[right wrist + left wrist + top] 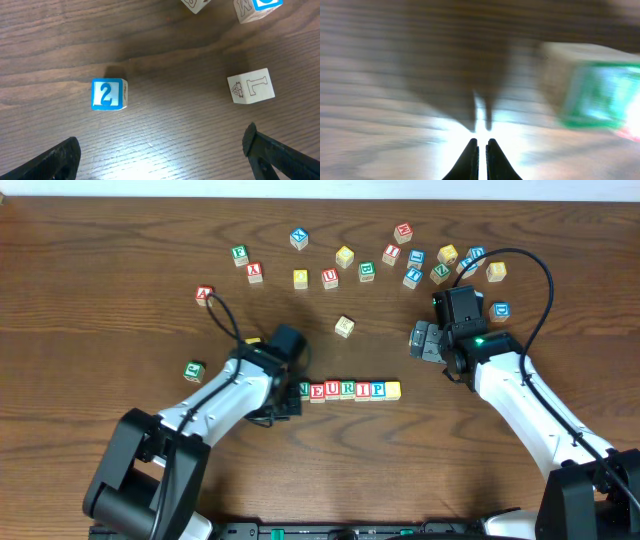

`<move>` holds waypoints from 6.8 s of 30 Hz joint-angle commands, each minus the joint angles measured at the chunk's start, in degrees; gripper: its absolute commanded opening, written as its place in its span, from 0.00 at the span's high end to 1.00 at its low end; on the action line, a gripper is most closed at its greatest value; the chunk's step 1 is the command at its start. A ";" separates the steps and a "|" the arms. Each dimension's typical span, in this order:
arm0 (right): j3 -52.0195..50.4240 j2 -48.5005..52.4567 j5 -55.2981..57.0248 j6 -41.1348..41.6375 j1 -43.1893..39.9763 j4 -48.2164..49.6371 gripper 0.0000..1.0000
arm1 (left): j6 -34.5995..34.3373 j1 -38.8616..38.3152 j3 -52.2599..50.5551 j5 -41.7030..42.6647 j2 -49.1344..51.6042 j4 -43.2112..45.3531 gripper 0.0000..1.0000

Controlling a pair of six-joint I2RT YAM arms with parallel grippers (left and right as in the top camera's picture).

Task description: Spell out NEURIPS

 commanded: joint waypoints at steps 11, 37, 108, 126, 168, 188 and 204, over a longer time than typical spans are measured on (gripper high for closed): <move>1.05 0.17 0.94 -1.70 -0.28 0.37 0.01 | -0.42 -5.11 5.44 2.97 -1.31 0.96 0.93; 1.05 0.20 0.92 -2.62 -0.28 2.27 0.01 | -1.99 -9.79 5.44 3.82 -1.29 -0.39 0.93; 1.05 0.20 0.92 -4.07 -0.28 2.71 0.01 | -1.86 -10.97 4.42 -1.57 0.35 5.90 0.92; 1.05 0.20 0.92 -4.07 -0.28 2.73 0.01 | -2.12 -10.97 4.00 -1.55 0.72 4.70 0.93; 1.05 0.20 0.92 -4.09 -0.28 2.69 0.01 | -2.05 -10.97 2.64 -2.69 2.84 7.78 0.92; 1.05 0.20 0.92 -4.07 -0.28 2.67 0.01 | -1.86 -10.97 2.64 -2.67 2.99 8.35 0.92; 1.05 0.20 0.94 -4.07 -0.28 2.73 0.01 | -1.90 -10.97 2.67 0.07 2.91 6.82 0.92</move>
